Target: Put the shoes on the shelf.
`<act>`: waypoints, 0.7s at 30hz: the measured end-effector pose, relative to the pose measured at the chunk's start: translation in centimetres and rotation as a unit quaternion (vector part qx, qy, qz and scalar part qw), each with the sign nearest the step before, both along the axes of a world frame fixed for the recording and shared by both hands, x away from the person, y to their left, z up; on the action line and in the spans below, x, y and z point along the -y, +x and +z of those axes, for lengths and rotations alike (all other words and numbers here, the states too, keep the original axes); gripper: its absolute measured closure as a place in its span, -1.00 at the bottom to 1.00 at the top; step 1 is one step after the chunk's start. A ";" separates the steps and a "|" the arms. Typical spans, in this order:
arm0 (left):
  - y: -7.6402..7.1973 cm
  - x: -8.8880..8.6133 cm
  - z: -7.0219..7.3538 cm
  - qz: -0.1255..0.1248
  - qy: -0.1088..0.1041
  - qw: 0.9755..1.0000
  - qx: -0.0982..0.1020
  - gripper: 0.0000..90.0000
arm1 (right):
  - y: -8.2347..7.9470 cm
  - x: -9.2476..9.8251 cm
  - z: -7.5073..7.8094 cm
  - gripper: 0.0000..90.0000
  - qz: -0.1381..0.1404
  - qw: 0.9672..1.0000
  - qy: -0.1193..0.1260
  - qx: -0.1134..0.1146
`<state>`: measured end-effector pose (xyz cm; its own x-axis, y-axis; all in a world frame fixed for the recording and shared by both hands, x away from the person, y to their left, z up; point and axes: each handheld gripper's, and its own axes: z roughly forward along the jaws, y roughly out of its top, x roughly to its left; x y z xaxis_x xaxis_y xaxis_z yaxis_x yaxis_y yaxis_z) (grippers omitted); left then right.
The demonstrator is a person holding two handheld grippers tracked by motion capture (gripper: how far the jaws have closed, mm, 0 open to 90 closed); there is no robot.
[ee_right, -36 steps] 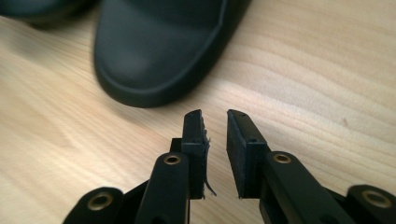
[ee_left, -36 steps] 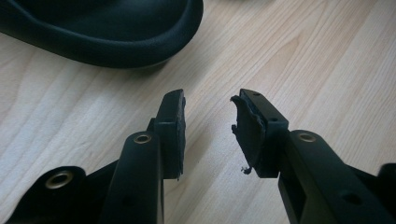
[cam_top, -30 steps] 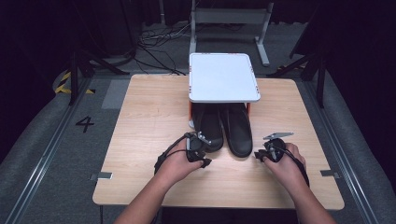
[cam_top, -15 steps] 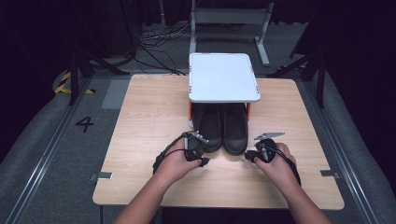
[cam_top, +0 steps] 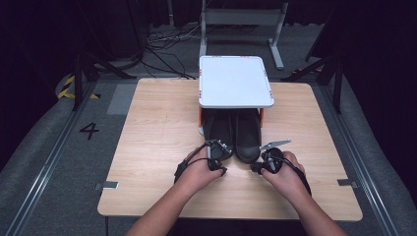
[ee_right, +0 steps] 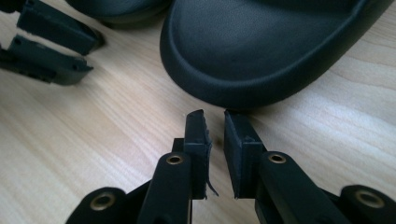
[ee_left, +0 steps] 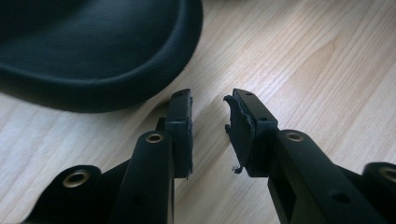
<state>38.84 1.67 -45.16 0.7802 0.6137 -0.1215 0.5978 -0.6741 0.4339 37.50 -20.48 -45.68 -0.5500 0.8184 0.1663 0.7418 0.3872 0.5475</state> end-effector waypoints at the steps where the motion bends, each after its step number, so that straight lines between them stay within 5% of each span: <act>1: 0.1 0.1 0.0 -0.001 0.001 1.000 -0.001 0.55 | 0.1 -0.1 0.0 0.79 0.000 1.000 0.001 0.001; 14: 2.3 0.1 0.3 0.026 -0.002 1.000 0.015 0.62 | 2.9 0.2 0.3 0.80 -0.028 1.000 0.011 -0.001; 21: 3.5 0.2 0.6 0.040 -0.005 0.999 0.003 0.64 | 4.3 0.6 0.9 0.79 -0.034 0.999 0.013 -0.005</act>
<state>42.38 1.52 -44.56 0.7299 0.6724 -0.1232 0.6463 -0.6202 0.4446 41.83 -21.12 -44.74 -0.4908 0.8495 0.1936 0.7718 0.3208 0.5490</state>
